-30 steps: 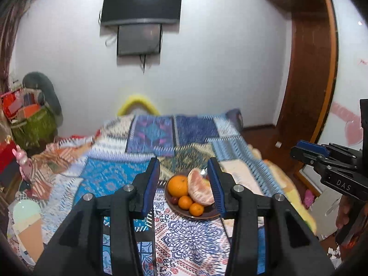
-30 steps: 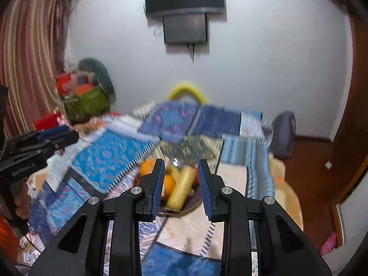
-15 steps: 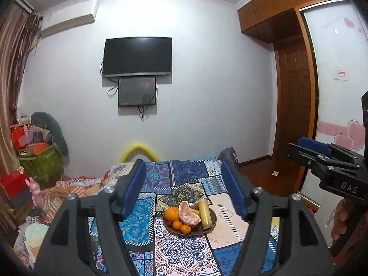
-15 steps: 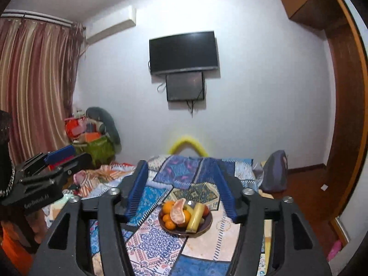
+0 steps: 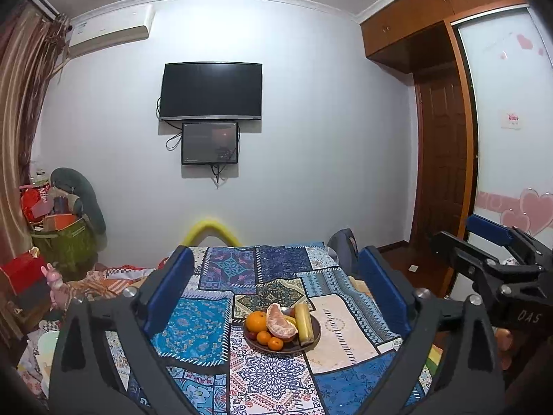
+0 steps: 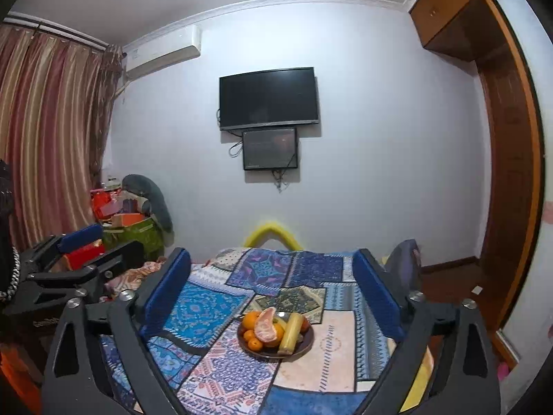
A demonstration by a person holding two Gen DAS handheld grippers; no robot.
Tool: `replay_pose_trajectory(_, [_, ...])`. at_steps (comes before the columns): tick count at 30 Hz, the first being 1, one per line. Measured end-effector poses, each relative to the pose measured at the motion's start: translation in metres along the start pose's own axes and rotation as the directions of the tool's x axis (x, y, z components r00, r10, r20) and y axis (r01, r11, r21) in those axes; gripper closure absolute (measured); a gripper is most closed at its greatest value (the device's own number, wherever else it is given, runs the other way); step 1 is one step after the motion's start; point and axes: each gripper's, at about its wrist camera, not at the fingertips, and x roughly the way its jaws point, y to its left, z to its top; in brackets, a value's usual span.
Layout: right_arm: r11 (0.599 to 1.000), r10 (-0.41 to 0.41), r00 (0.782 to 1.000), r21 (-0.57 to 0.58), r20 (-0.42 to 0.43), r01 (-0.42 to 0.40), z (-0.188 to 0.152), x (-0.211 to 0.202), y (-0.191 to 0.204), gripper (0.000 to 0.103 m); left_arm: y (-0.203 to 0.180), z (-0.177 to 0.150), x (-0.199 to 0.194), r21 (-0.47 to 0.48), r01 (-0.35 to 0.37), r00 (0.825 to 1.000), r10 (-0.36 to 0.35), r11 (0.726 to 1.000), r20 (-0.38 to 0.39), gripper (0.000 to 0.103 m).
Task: Organize fruits
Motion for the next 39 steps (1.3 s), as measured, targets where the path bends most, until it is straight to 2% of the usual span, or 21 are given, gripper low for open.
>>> replay_pose_trajectory(13, [1.0,-0.018,1.0,-0.008,0.002,0.018,-0.004,-0.01,0.002,0.001,0.001,-0.003,-0.001,-0.007,-0.003,1.0,0.004,1.0,0.006,0.001])
replay_pose_trajectory(39, [1.0,-0.026,1.0,0.0,0.007,0.026,0.001,-0.015,-0.002,0.0,-0.002,-0.005,0.0,-0.003,-0.004,1.0,0.004,1.0,0.011,0.0])
